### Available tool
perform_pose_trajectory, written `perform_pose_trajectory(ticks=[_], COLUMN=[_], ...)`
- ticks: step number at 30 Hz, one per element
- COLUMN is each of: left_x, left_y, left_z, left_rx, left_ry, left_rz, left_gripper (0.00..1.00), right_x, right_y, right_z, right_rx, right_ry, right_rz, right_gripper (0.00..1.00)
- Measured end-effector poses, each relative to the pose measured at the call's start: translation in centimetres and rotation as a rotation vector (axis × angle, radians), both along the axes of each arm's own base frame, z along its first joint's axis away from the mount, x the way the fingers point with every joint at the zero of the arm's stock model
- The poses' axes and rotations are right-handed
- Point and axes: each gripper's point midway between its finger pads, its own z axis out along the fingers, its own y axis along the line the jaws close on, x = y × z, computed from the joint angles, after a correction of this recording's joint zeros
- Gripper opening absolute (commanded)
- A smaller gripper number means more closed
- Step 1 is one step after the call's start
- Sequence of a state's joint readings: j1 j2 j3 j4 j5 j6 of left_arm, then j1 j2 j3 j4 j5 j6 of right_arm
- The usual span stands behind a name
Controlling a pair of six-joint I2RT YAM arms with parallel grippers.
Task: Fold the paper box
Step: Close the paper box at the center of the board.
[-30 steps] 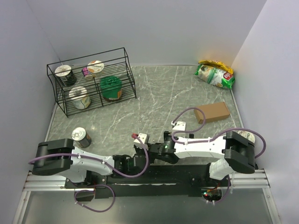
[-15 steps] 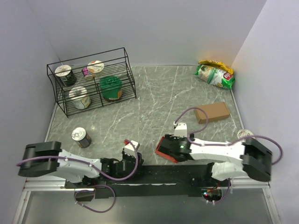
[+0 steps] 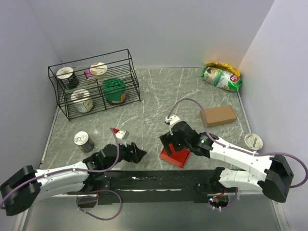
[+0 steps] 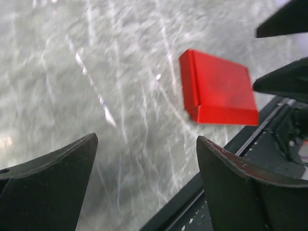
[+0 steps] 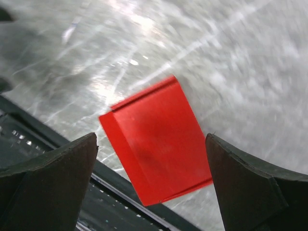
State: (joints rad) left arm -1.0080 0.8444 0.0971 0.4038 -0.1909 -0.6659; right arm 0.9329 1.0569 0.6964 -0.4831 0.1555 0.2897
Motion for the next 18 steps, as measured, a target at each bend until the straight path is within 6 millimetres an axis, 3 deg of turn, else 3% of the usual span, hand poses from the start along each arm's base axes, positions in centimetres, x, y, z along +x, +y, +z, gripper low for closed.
perform_pose_trajectory(ticks=[5,9,13,18], left_x=[0.8,-0.2,-0.5,-0.3], left_y=[-1.0,-3.7,-6.3,-8.3], left_z=[-0.7,-2.1,-1.7,-1.1], left_rx=[0.011,0.043,0.034,0.025], left_ry=[0.036,0.098,0.072,0.020], left_rz=[-0.103,-0.278,-0.425,-0.533], left_gripper=[0.81,0.77,0.77,0.67], right_x=[0.9,1.7,1.4,0.4], right_y=[0.9,1.2,0.6,-0.3], right_z=[1.1,1.5,1.7,1.6], right_rx=[-0.058,-0.106,-0.043,0.000], right_ry=[0.001,0.028,0.079,0.157], right_rz=[0.134,0.165,0.156,0.135], right_gripper=[1.00,1.00,1.00,1.00])
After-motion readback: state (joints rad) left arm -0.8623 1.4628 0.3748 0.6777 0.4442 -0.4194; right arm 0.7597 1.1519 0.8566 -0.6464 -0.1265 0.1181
